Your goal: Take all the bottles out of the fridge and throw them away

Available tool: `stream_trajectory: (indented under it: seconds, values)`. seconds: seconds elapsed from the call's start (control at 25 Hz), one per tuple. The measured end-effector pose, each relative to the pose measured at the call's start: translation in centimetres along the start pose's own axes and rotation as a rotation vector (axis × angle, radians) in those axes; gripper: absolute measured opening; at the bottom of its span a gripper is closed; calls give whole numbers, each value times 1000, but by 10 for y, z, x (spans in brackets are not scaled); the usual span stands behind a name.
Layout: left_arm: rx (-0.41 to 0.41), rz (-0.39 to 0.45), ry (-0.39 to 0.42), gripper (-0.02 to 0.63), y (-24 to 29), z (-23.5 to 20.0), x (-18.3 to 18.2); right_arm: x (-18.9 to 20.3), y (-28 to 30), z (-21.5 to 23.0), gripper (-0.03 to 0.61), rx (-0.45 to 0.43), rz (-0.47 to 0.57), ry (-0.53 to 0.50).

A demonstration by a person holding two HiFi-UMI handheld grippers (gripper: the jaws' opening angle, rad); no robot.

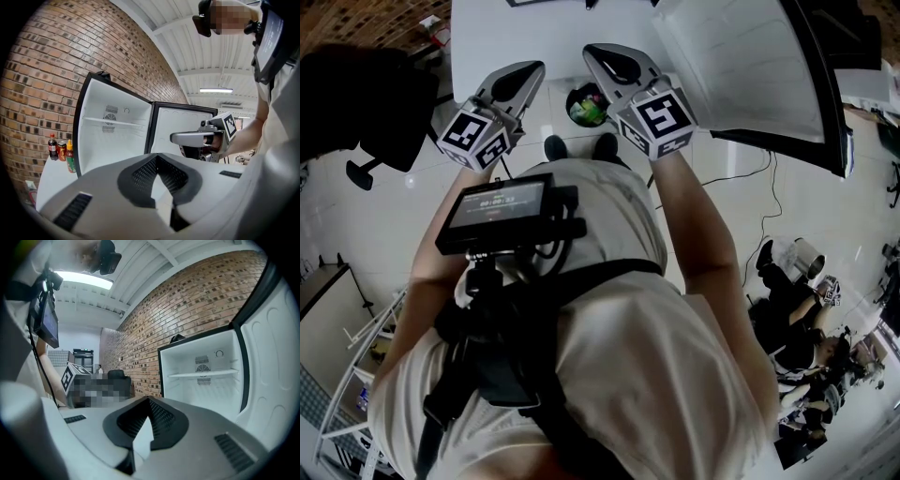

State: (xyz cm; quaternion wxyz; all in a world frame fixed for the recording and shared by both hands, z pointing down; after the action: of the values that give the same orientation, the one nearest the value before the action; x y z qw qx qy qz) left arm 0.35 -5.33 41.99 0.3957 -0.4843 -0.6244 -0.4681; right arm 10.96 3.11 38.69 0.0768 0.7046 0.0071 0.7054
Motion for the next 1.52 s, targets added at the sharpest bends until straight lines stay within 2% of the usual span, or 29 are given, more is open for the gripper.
stream_trajectory:
  seconds: [1.52]
  values:
    - [3,12,12,12,3,0,-4,-2,1,1,2,-3,-8,-15]
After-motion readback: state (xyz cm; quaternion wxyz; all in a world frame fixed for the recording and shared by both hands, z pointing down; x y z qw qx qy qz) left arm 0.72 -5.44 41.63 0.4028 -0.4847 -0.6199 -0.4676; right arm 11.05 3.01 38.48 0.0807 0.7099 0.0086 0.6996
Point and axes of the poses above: the fingertips, and each gripper's own axes: y forward along the fingers, z to its right, x out of its underside, the point moved 4 cm from there along -y, backward along the fingers, and after that the axes turned 5 degrees about -y, right-handed, at the moved point
